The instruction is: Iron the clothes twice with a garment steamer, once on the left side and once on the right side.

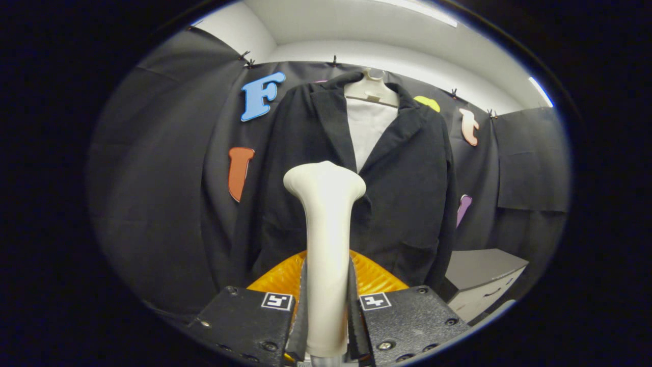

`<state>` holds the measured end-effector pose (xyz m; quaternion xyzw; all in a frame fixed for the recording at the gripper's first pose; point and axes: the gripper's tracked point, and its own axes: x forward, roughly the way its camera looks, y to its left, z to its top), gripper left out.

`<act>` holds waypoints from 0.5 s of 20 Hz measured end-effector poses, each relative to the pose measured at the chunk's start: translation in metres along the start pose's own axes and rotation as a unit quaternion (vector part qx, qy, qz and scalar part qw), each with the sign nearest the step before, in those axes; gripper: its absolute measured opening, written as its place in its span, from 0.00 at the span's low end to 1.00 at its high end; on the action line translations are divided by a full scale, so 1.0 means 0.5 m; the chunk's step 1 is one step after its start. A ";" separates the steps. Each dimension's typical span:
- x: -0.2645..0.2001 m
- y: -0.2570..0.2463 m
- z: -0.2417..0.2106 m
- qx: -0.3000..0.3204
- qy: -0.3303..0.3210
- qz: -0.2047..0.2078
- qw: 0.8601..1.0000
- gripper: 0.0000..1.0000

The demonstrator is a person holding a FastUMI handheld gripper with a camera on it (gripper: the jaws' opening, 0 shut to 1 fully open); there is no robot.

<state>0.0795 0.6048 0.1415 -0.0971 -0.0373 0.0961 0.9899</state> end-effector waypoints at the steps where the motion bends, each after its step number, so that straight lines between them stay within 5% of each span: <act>1: -0.002 0.001 -0.011 -0.003 0.004 0.000 1.000 0.34; 10: -0.017 0.013 -0.142 -0.005 0.080 0.012 0.997 0.34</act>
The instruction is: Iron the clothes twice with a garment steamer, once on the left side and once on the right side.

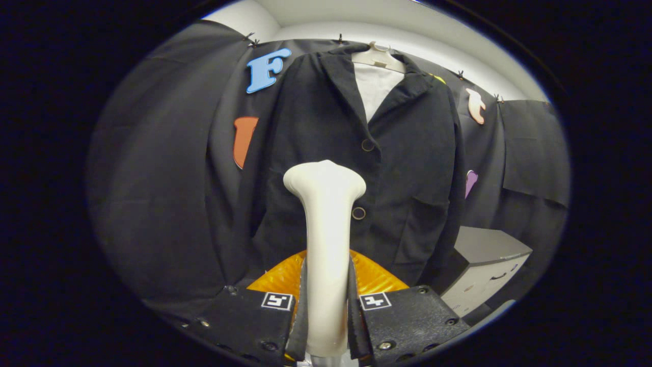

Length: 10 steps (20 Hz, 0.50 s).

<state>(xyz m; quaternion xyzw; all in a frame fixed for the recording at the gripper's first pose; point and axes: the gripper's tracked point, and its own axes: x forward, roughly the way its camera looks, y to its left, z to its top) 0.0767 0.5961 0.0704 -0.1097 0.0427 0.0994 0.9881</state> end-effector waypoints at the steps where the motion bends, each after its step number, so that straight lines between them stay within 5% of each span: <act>1: -0.004 -0.001 -0.010 -0.002 0.004 0.001 1.000 0.34; 10: -0.025 0.008 -0.128 -0.010 0.061 0.014 0.998 0.34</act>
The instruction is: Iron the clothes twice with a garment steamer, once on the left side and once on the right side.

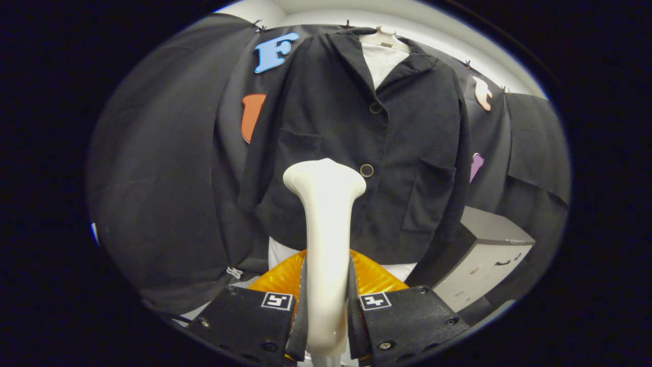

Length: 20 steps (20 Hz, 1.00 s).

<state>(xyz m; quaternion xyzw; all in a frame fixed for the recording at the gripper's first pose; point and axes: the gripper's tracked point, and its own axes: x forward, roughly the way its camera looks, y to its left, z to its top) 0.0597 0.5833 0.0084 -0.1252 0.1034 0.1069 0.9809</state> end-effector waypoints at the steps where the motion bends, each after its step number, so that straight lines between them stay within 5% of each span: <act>1: 0.000 0.002 -0.018 0.000 0.010 0.001 1.000 0.34; 20: -0.051 -0.029 -0.222 0.001 0.119 0.040 0.992 0.34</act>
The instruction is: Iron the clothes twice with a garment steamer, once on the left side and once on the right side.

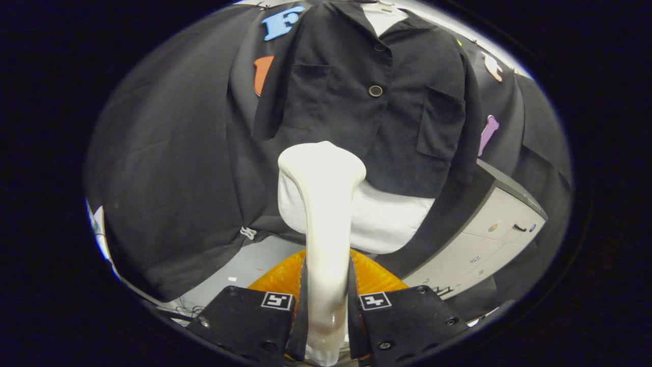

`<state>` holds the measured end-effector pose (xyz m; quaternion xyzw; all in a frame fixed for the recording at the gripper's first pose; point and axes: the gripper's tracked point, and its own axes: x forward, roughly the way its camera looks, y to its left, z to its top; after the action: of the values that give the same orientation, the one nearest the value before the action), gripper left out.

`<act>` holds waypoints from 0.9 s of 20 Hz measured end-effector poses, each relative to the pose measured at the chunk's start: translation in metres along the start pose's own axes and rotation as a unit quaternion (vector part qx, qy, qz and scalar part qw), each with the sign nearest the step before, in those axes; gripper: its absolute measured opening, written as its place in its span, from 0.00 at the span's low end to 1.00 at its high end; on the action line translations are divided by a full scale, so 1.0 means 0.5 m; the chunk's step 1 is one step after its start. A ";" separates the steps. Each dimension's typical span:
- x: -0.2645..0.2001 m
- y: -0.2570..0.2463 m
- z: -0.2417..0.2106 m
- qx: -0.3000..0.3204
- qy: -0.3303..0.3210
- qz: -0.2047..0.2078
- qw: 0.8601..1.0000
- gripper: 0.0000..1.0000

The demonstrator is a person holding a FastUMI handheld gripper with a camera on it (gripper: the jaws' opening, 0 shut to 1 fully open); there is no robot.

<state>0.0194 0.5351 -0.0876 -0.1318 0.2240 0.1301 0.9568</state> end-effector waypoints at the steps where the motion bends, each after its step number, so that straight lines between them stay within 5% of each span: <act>1: -0.008 -0.018 -0.001 0.007 0.000 0.000 1.000 0.34; 18: -0.206 -0.438 0.020 0.118 -0.038 -0.058 0.991 0.34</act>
<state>0.0018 0.3146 0.0115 -0.0253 0.1929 0.0515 0.9795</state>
